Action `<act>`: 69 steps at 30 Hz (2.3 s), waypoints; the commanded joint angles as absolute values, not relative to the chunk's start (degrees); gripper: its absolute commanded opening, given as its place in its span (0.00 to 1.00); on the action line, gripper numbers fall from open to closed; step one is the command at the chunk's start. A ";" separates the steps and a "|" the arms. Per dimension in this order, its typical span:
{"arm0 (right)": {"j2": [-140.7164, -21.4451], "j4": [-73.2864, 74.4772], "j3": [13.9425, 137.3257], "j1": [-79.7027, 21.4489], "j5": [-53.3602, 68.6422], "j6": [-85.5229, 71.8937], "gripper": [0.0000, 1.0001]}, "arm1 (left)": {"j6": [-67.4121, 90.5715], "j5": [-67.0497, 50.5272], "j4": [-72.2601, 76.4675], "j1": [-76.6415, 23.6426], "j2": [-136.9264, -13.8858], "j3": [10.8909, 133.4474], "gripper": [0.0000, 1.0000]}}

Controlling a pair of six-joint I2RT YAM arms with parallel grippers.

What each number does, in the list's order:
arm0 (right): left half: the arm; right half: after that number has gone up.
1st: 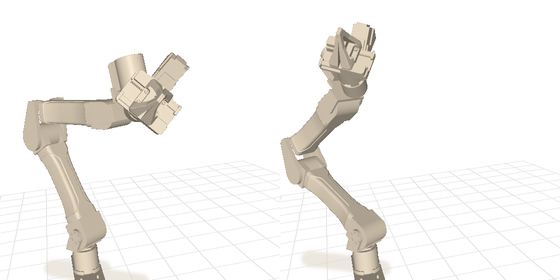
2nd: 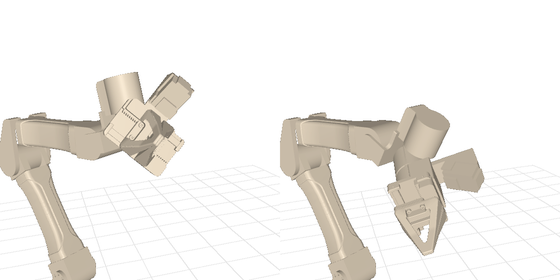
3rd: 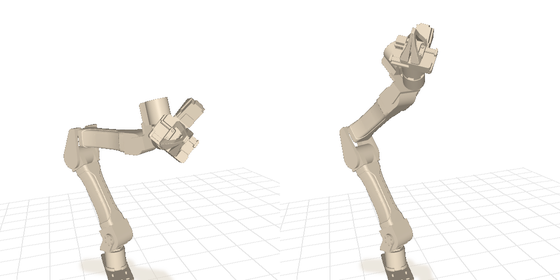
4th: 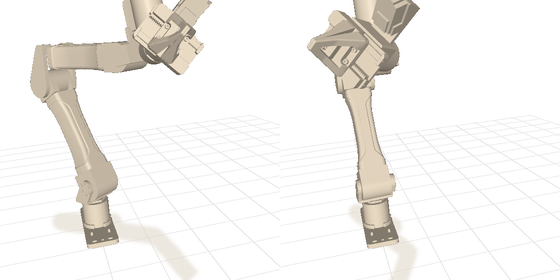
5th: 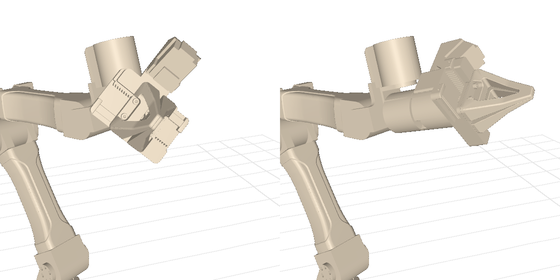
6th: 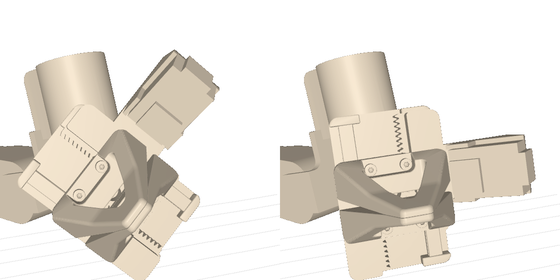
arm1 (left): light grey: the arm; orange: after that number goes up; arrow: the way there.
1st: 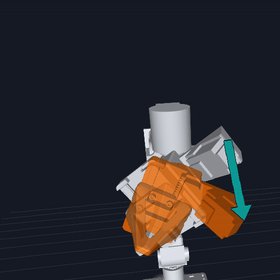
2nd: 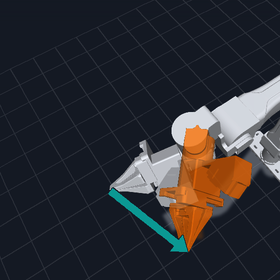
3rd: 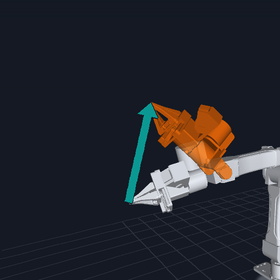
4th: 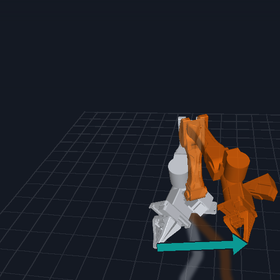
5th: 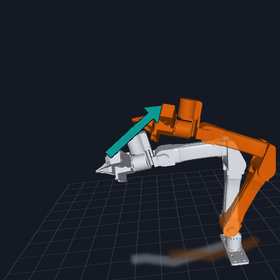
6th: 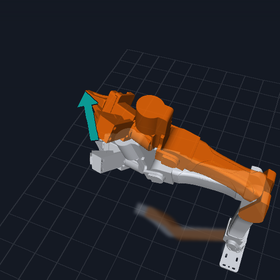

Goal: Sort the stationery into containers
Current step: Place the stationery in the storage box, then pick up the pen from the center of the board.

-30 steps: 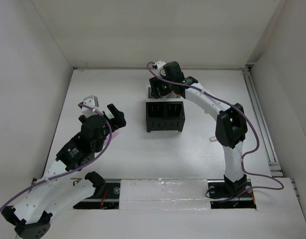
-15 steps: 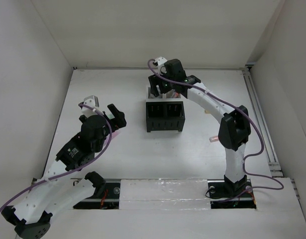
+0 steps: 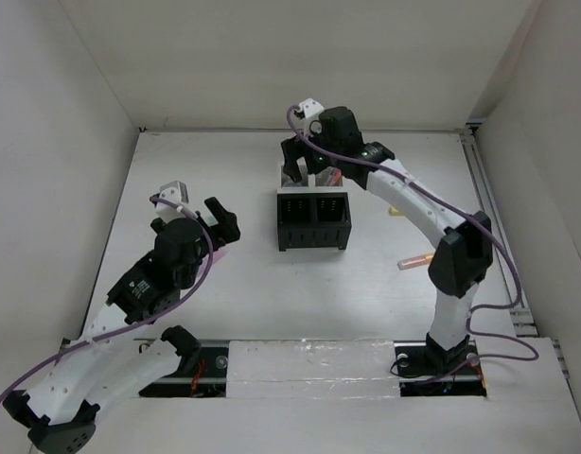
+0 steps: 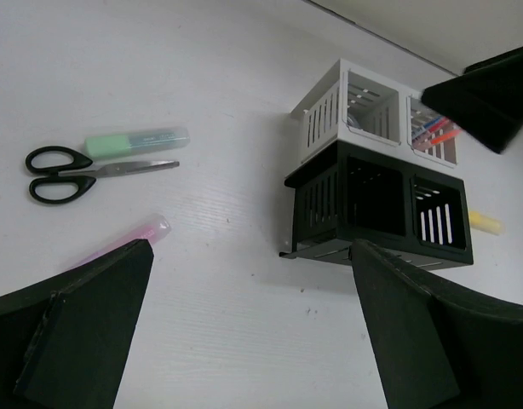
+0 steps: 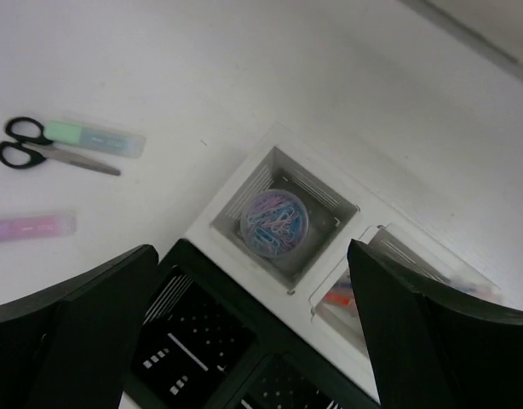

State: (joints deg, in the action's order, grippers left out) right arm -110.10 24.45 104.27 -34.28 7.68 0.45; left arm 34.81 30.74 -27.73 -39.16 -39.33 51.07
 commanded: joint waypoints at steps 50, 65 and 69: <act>-54.14 16.61 60.38 -43.07 6.50 -6.24 1.00 | 86.84 28.65 -39.64 -10.20 -102.92 74.98 0.87; -53.09 16.08 59.33 -43.59 6.50 -6.24 1.00 | 83.67 27.95 -32.00 -8.61 -106.25 71.63 0.65; -53.09 16.08 59.33 -43.59 6.50 -6.24 1.00 | 83.06 27.95 -31.99 -8.61 -107.48 73.20 0.58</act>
State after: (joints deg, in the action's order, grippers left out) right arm -53.98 19.03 59.09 -43.18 6.00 -5.87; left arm 82.28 25.69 -32.03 -8.86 -106.98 72.36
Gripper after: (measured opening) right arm 0.994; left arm 0.586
